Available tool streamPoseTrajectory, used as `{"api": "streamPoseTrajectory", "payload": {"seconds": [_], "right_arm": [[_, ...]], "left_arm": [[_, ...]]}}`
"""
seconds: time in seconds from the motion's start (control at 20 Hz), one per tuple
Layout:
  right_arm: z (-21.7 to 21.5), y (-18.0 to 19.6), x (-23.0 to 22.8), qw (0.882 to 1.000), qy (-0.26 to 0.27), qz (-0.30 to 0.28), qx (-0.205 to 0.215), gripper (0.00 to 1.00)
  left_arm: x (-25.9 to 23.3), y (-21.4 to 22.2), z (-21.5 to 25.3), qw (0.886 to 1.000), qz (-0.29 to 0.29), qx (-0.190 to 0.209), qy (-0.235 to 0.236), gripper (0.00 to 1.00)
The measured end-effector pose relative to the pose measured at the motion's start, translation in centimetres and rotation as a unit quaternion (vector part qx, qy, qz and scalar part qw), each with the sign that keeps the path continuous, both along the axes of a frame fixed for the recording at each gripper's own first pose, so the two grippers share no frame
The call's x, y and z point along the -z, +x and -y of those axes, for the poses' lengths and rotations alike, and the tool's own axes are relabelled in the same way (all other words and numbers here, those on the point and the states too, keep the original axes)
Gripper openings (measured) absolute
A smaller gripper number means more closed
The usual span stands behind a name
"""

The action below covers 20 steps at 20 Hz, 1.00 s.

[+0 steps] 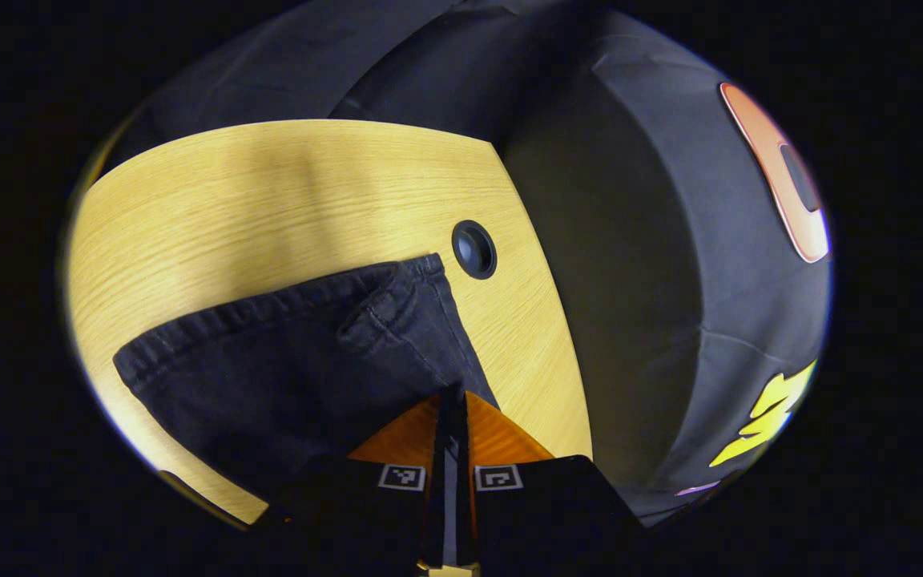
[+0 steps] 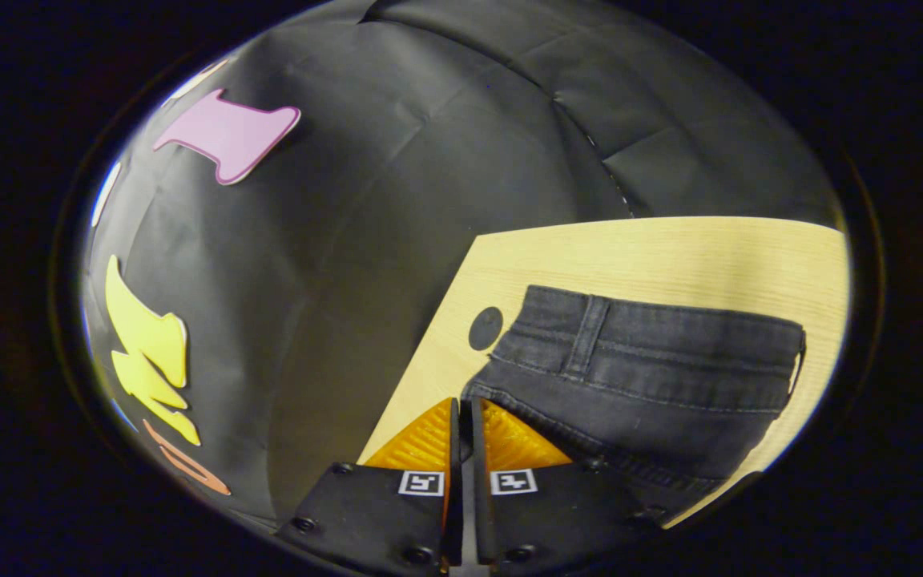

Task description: Grasp the waist and the cuffs of the jeans and fold them to make the two legs overlap; first hold the waist and fold one-third of the jeans toward the cuffs, then hold the cuffs and fold the remaining one-third in the same direction to finish folding.

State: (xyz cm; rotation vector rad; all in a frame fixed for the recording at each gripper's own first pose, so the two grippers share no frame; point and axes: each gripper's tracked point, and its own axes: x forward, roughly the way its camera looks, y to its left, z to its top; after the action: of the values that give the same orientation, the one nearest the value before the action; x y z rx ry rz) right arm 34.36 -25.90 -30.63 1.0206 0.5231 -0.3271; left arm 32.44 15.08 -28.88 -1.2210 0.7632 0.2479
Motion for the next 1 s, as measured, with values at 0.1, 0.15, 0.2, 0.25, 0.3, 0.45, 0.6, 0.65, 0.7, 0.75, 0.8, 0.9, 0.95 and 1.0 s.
{"api": "streamPoseTrajectory", "payload": {"seconds": [0.1,0.15,0.2,0.25,0.3,0.45,0.6,0.65,0.7,0.75,0.8,0.9,0.95,1.0], "right_arm": [[-0.1,-0.1,0.2,1.000,-0.010,-0.010,-0.007,0.20],[-0.2,-0.2,0.0,1.000,-0.016,-0.012,-0.013,0.39],[-0.3,-0.2,-0.2,1.000,-0.020,-0.011,-0.016,0.59],[-0.4,-0.2,-0.7,1.000,-0.024,-0.006,-0.017,0.78],[-0.6,0.1,-1.3,0.999,-0.028,0.003,-0.019,0.97],[-0.7,-0.6,-3.4,0.997,-0.057,0.015,-0.041,0.96],[-0.6,-1.8,-5.9,0.993,-0.100,0.032,-0.062,0.97],[-0.5,-2.5,-6.4,0.990,-0.114,0.034,-0.069,0.97],[-0.3,-3.2,-6.9,0.988,-0.130,0.035,-0.074,0.96],[-0.1,-3.8,-7.1,0.986,-0.144,0.036,-0.078,0.97],[0.2,-4.7,-7.3,0.984,-0.156,0.032,-0.082,0.96],[0.9,-6.7,-7.5,0.981,-0.170,0.026,-0.087,0.97],[1.4,-8.0,-7.6,0.980,-0.177,0.021,-0.087,0.97],[1.8,-9.3,-7.5,0.979,-0.184,0.015,-0.088,0.97]], "left_arm": [[-0.2,0.3,1.0,1.000,0.003,0.010,0.000,0.29],[-0.5,0.5,1.3,1.000,0.004,0.013,0.006,0.39],[-0.5,0.8,1.5,1.000,0.003,0.013,0.016,0.42],[-1.1,1.1,1.5,1.000,0.005,0.010,0.024,0.45],[-1.9,1.1,1.9,0.999,0.010,0.009,0.035,0.45],[-5.1,0.8,2.1,0.996,0.048,0.023,0.074,0.46],[-6.3,1.2,0.9,0.985,0.106,0.044,0.129,0.60],[-7.1,0.8,1.0,0.981,0.119,0.054,0.147,0.56],[-8.1,0.5,1.6,0.976,0.134,0.068,0.159,0.52],[-9.2,-0.2,1.9,0.971,0.145,0.076,0.174,0.61],[-9.8,-0.4,2.1,0.967,0.154,0.079,0.185,0.66],[-11.7,-1.4,3.2,0.962,0.175,0.084,0.191,0.77],[-12.1,-2.4,3.5,0.959,0.180,0.090,0.201,0.77],[-12.5,-3.2,3.5,0.954,0.186,0.096,0.215,0.80]]}}
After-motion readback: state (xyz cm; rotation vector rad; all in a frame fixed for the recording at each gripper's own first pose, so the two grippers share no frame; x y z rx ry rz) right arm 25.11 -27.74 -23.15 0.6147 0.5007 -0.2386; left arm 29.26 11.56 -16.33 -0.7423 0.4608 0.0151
